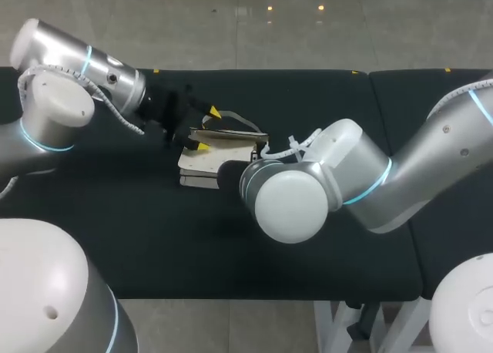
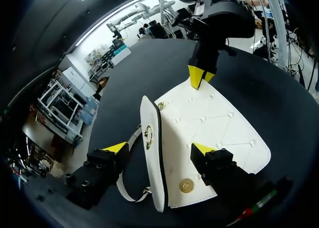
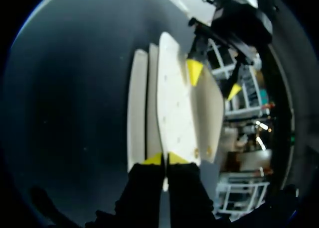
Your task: Pick up the bag, open it, inspect its contents, close it, and place it on the opposite side
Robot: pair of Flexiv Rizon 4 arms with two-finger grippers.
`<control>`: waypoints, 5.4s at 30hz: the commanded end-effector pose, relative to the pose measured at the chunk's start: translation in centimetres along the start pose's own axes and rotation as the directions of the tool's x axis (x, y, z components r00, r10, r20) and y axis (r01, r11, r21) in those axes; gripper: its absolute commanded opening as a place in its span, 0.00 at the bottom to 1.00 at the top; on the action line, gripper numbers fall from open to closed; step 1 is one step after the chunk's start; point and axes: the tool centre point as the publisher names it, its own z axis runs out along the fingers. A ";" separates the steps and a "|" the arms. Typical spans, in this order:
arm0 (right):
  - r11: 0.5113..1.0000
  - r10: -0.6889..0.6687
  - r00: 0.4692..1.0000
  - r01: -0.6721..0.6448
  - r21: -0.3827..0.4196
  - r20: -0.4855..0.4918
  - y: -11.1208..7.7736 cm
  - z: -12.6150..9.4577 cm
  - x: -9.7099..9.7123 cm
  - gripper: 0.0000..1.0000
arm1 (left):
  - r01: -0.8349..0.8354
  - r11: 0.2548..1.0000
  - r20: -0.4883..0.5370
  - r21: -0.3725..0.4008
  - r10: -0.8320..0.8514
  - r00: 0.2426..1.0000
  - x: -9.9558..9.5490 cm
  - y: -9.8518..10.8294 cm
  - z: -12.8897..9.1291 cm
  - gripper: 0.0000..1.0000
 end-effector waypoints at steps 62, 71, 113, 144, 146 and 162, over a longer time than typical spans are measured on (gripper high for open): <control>0.999 0.040 0.999 -0.039 -0.007 0.028 -0.4 -1.1 -0.4 1.00 | 0.192 0.980 -0.124 -0.056 -0.198 0.972 -3.1 3.3 3.0 0.00; 0.996 0.089 0.994 -0.090 0.025 0.059 -0.2 -7.2 -3.4 1.00 | 0.192 0.980 -0.124 -0.056 -0.198 0.972 -3.1 3.3 3.0 0.00; 0.989 0.145 0.981 -0.142 0.033 -0.128 3.0 -9.9 -10.4 0.00 | 0.265 0.961 -0.064 -0.082 -0.271 0.961 -6.6 -1.2 -2.5 0.00; 1.000 0.022 0.989 -0.024 -0.010 -0.145 3.4 -5.0 -14.8 0.00 | 0.286 0.958 -0.058 -0.026 -0.287 0.956 -9.5 -5.8 -5.8 0.00; 1.000 0.023 0.989 -0.025 -0.011 -0.148 3.4 -4.6 -14.8 0.00 | 0.287 0.958 -0.058 -0.025 -0.288 0.956 -9.4 -5.9 -5.8 0.00; 0.998 0.028 0.987 -0.018 0.060 -0.160 2.8 -0.6 -14.4 0.00 | 0.327 0.945 -0.064 -0.032 -0.328 0.942 -8.3 -6.7 -5.8 0.00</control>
